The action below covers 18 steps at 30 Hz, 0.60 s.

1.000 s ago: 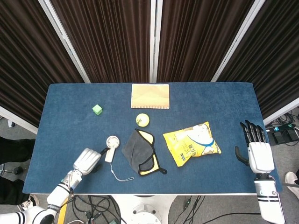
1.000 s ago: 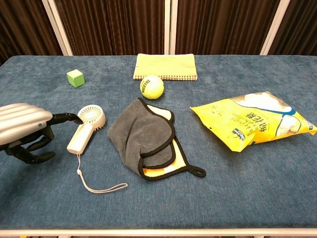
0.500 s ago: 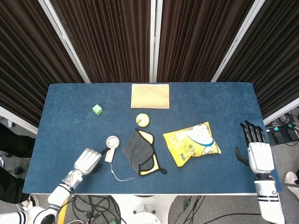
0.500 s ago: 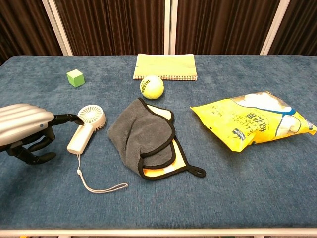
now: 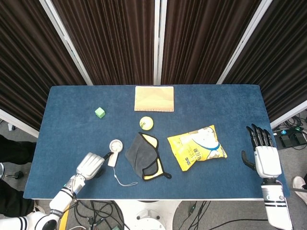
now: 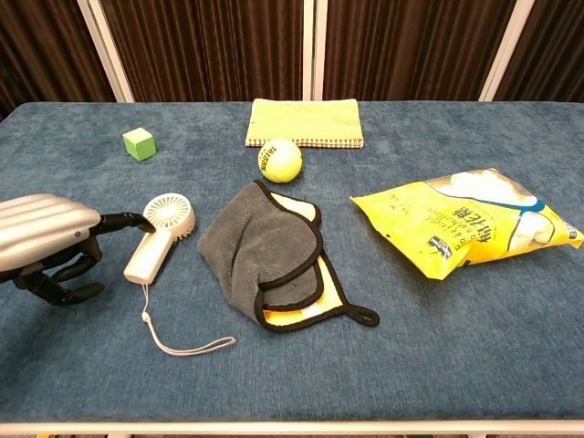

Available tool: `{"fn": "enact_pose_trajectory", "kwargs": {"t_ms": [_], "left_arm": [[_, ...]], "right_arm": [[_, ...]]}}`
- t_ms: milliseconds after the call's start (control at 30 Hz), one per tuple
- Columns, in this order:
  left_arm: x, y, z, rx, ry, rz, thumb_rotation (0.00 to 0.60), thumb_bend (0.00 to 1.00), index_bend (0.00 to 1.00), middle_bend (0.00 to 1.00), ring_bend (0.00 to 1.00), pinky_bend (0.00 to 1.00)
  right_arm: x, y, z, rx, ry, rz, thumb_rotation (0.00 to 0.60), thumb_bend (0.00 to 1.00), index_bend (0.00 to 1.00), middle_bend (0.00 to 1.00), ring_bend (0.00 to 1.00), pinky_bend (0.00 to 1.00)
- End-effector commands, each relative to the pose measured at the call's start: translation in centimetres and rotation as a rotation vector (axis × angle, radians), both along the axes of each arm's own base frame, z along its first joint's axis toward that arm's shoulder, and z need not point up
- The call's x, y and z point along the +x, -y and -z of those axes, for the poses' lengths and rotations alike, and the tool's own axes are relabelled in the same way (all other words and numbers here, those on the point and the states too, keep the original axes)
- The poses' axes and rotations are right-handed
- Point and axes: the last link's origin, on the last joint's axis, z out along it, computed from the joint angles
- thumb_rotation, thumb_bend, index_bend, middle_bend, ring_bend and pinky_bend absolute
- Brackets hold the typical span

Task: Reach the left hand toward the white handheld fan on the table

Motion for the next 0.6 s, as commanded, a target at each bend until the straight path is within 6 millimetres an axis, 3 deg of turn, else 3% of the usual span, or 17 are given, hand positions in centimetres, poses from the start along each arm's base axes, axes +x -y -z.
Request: {"fn": "enact_pose_trajectory", "kwargs": {"t_ms": [33,600], "left_arm": [[0.03,0.06,0.05,-0.002,-0.002,0.003,0.600,0.38,0.15,0.82,0.82,0.74],[-0.23,-0.19,0.72,0.011,-0.105,0.050,0.600,0.38,0.15,0.82,0.82,0.74]], "right_arm": [[-0.03,-0.01,-0.03,-0.001,0.001,0.000,0.600,0.35,0.00,0.00,0.00,0.00],[-0.23,0.11,-0.20,-0.005,0.005,0.007,0.600,0.35,0.00,0.00,0.00,0.00]]}}
